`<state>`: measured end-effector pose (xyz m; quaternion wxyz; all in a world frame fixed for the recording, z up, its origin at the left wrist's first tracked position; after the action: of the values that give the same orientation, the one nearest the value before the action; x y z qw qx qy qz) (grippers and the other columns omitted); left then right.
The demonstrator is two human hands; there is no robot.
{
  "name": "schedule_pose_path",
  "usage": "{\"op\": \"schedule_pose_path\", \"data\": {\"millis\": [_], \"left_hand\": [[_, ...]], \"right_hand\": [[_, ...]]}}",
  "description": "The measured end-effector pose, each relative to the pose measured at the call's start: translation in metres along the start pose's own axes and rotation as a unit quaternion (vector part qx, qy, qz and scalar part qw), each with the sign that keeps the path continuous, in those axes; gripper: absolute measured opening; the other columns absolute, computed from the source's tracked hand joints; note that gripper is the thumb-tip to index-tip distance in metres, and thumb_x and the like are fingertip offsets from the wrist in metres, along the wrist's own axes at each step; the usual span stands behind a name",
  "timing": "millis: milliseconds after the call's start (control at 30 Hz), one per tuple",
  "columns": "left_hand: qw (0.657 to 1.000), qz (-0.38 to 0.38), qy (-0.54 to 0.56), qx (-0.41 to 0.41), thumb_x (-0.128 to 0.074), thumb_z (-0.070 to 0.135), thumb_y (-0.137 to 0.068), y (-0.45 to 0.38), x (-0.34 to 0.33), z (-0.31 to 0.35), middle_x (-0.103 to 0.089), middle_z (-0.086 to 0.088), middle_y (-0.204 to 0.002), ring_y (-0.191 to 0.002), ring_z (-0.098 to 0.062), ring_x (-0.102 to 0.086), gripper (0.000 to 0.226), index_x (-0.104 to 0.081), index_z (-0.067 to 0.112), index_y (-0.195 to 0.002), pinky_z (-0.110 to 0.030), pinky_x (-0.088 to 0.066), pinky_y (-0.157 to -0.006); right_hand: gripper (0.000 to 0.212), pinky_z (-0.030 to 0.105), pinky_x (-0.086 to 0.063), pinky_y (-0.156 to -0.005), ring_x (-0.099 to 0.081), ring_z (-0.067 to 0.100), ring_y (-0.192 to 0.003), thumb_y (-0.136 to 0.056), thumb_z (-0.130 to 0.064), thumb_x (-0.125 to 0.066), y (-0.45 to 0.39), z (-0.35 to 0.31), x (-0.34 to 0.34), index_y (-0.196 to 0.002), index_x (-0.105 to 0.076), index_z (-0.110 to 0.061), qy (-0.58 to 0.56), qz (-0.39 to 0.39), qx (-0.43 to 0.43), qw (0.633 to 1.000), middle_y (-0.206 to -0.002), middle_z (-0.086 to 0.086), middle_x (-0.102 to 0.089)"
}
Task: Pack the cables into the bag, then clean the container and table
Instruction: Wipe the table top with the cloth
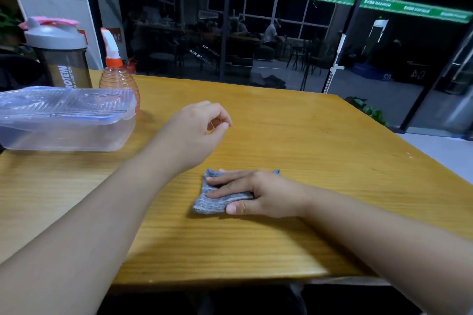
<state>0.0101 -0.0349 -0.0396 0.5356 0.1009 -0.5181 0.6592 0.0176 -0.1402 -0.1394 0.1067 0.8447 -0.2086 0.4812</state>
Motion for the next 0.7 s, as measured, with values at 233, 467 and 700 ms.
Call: {"op": "schedule_pose_path", "data": {"millis": [233,467,700], "left_hand": [[0.999,-0.034,0.019,-0.023,-0.055,0.019,-0.090,0.019,-0.025,0.024,-0.057,0.009,-0.083,-0.084,-0.010,-0.054,0.010,-0.063,0.024,-0.088,-0.028,-0.042,-0.073],[0.990,-0.109,0.006,-0.090,-0.049,0.024,-0.092,0.030,-0.069,0.071,-0.054,0.010,-0.083,-0.088,-0.011,-0.048,0.012,-0.061,0.021,-0.093,-0.027,-0.040,-0.079],[0.983,-0.143,-0.017,-0.118,-0.032,0.041,-0.084,0.031,-0.093,0.093,-0.056,0.010,-0.091,-0.092,-0.009,-0.048,0.033,-0.060,0.026,-0.094,-0.023,-0.038,-0.081]], "right_hand": [[0.039,0.013,-0.016,-0.113,-0.019,-0.009,-0.139,-0.089,-0.030,-0.063,0.066,0.017,0.009,-0.128,-0.058,-0.031,-0.005,0.031,-0.047,0.998,-0.141,-0.029,-0.034],[0.036,0.012,-0.019,-0.110,-0.026,-0.019,-0.130,-0.087,-0.035,-0.063,0.132,0.051,0.034,-0.117,-0.053,-0.053,0.014,0.111,-0.156,0.981,-0.132,-0.043,-0.034],[0.032,0.017,-0.026,-0.108,-0.033,-0.013,-0.128,-0.091,-0.033,-0.060,0.193,0.091,0.066,-0.121,-0.058,-0.045,0.038,0.181,-0.277,0.943,-0.137,-0.035,-0.038]]}}
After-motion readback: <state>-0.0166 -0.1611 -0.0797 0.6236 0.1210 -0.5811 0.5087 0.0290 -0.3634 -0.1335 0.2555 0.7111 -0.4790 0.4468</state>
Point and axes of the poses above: each hand's wrist, its own y-axis away from the middle knuckle, its own x-axis out of the back of the hand, z = x × y, the point moved 8 cm from there along -y, towards the middle knuckle
